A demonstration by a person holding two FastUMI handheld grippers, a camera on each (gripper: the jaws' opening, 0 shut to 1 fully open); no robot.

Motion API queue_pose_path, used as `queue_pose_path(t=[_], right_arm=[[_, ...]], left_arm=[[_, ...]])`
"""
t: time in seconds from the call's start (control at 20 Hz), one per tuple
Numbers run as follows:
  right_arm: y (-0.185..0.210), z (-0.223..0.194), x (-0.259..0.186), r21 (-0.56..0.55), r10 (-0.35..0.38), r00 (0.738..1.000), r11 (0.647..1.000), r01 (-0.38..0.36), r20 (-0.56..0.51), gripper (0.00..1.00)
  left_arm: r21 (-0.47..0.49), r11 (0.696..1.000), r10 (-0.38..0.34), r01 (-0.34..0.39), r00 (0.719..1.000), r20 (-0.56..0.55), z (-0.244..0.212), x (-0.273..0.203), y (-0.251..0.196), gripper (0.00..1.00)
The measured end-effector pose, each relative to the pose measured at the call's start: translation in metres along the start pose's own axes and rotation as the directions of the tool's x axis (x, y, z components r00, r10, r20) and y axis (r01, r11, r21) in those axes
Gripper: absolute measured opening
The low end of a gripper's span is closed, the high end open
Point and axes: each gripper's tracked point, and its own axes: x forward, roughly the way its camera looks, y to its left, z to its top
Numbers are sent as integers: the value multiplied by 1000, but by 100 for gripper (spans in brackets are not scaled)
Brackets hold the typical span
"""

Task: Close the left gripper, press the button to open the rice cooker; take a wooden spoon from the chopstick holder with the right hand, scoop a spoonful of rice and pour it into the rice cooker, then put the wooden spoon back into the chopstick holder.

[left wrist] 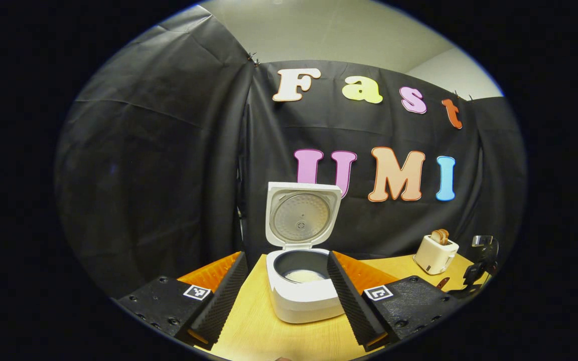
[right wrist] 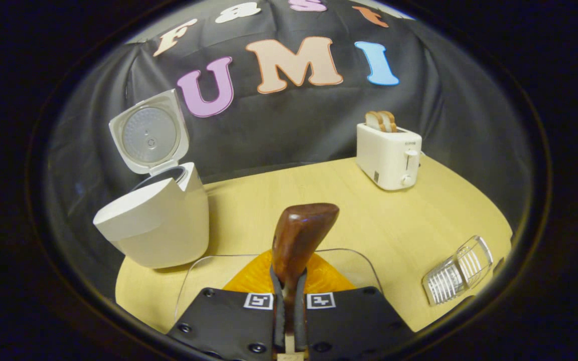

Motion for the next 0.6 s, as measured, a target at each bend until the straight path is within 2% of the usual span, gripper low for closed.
queue_pose_path(t=[0.1,0.2,0.4,0.5,0.6], right_arm=[[5,-3,0,42,15,1000,999,-14,-26,10],[10,-6,0,92,36,998,995,-31,-48,10],[10,-13,0,242,56,992,970,-28,-109,10],[8,-15,1,304,69,989,952,-26,-131,10],[3,-20,1,405,88,982,914,-13,-166,10]], left_arm=[[0,1000,-1,1,1000,3,0,1,0,92],[-1,1000,1,-1,1000,4,0,0,2,94],[-9,1000,8,-8,1000,-1,-3,-1,6,94],[-9,1000,12,-12,1000,0,-3,-2,8,94],[-7,1000,13,-13,1000,1,-2,-1,7,94]])
